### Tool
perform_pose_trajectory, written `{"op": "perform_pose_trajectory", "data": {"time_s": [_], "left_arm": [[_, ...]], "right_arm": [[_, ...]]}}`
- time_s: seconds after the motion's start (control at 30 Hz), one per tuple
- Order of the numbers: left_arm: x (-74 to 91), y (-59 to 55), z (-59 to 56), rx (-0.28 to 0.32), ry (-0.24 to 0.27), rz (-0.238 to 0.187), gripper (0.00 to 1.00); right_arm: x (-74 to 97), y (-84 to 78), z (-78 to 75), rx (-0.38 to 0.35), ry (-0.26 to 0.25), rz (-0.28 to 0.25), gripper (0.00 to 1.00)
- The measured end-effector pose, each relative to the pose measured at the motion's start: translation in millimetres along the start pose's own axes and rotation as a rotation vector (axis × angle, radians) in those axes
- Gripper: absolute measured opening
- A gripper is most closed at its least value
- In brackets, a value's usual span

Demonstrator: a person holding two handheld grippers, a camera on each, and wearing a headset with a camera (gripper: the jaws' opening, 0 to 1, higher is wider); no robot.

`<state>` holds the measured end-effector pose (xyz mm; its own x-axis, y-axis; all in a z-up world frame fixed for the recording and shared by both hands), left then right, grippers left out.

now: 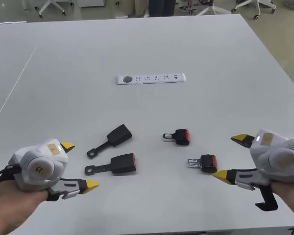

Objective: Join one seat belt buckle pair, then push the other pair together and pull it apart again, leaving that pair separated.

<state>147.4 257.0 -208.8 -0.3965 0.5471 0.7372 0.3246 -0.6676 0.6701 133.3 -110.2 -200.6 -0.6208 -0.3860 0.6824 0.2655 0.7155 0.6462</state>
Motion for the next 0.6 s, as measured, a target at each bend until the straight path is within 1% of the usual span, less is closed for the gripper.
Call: {"op": "perform_pose_trajectory", "data": {"time_s": [0.03,0.07,0.23,0.27,0.3,0.33,0.37,0.4,0.43,0.5,0.6], "left_arm": [[-2.8,1.0,-0.3,-0.012,-0.012,0.0,0.73],[-4.6,1.4,-0.4,-0.017,-0.02,0.001,0.71],[-15.8,3.2,0.5,-0.036,-0.052,-0.005,0.66],[-20.3,2.4,1.4,-0.042,-0.07,-0.004,0.67],[-21.2,2.6,1.2,-0.043,-0.075,-0.006,0.67],[-26.9,3.8,-0.7,-0.066,-0.112,-0.012,0.67],[-29.3,3.5,-0.5,-0.078,-0.116,-0.005,0.67],[-33.8,1.4,0.0,-0.098,-0.128,0.017,0.65],[-37.0,1.3,0.3,-0.117,-0.135,0.028,0.63],[-41.4,2.1,1.2,-0.132,-0.141,0.036,0.6],[-48.7,6.5,2.5,-0.129,-0.155,0.034,0.61]], "right_arm": [[-2.1,-0.6,0.0,0.04,0.014,0.017,0.61],[-3.6,-0.8,-1.0,0.059,0.015,0.026,0.61],[-12.7,-0.1,-3.7,0.076,0.036,0.033,0.59],[-15.8,-0.6,-3.0,0.079,0.047,0.04,0.59],[-16.4,-0.7,-2.8,0.08,0.05,0.042,0.58],[-21.3,-2.3,-1.0,0.091,0.061,0.047,0.58],[-25.1,-4.5,0.8,0.107,0.075,0.058,0.58],[-27.6,-5.8,2.1,0.114,0.082,0.068,0.57],[-31.3,-6.5,3.0,0.118,0.084,0.069,0.57],[-38.1,-8.9,5.1,0.123,0.108,0.081,0.56],[-44.5,-9.8,5.8,0.133,0.123,0.091,0.55]]}}
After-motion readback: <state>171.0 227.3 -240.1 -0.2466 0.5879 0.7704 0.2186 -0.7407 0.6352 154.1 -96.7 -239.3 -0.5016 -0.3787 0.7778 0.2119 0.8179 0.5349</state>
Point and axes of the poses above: the centre of the closed fingertips' face, and the gripper's own axes: x roughly backward along the fingers, z roughly to its left, y roughly out of its top, the point moved 6 cm from there along x, roughly backward along the fingers, and after that the axes turned 8 degrees about -y, right-handed, at the moved point
